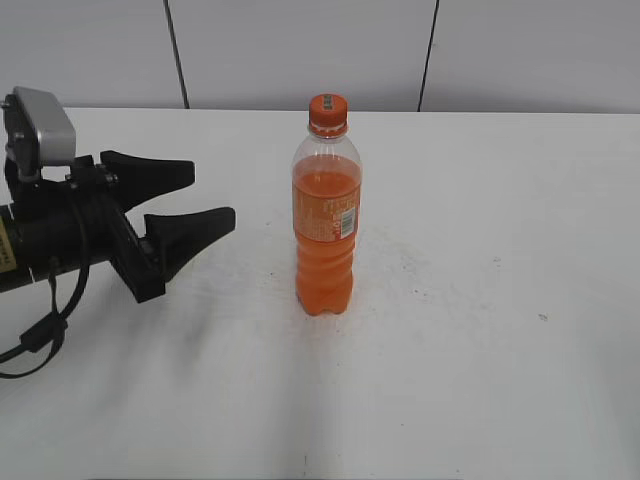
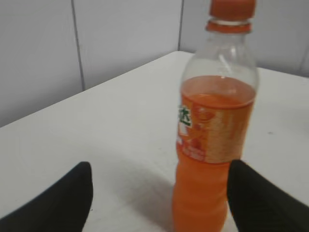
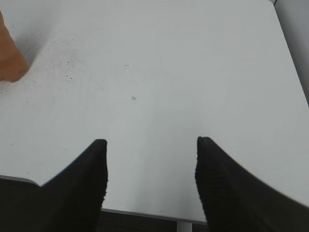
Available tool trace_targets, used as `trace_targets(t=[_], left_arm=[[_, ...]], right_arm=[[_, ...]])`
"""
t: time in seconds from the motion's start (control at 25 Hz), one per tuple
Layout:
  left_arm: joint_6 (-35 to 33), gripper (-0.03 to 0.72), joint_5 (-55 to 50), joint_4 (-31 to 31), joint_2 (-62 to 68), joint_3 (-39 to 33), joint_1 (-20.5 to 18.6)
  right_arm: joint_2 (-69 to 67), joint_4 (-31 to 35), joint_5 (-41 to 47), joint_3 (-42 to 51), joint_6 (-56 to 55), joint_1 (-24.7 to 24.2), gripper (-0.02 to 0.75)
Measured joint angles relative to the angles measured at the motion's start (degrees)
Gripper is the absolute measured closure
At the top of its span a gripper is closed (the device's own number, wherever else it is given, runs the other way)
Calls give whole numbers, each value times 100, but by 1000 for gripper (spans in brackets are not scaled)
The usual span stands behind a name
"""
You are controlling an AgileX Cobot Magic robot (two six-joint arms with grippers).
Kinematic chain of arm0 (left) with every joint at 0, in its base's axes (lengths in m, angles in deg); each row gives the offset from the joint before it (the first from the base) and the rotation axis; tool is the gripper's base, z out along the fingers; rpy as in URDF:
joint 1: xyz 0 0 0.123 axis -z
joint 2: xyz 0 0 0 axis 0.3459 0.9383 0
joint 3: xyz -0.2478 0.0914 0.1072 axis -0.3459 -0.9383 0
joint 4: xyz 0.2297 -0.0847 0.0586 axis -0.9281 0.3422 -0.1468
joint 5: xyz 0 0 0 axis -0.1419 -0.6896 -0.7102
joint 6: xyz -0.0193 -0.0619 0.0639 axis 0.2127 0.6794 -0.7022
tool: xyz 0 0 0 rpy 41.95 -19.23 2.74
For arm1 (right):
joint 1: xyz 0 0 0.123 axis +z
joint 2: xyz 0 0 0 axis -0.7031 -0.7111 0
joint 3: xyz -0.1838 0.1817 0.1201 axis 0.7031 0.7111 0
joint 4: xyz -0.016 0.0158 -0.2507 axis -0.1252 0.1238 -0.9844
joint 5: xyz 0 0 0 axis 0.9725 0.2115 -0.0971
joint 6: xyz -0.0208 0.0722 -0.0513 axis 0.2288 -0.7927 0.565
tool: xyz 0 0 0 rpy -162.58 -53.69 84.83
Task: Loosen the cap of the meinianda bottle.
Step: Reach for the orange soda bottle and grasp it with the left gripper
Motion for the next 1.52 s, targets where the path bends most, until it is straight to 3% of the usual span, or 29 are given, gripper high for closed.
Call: trace_targets(t=[0.24,0.4,0.76,1.2,1.52], left_arm=[[23,146,640,-899,598,168,-66],[139,92,677,-1515,1237,706,-66],[528,85,671,-2227,2362,2089,75],[1052,99,688,-2375,2997,3270,881],[1101,143,678,-2300,3129,3446,1039]], right_arm=[[0,0,0,0,0,0,299],[0,0,0,0,0,0,299],[0,0,0,0,0,0,299],[0,0,0,0,0,0,299],[0,0,0,0,0,0,299]])
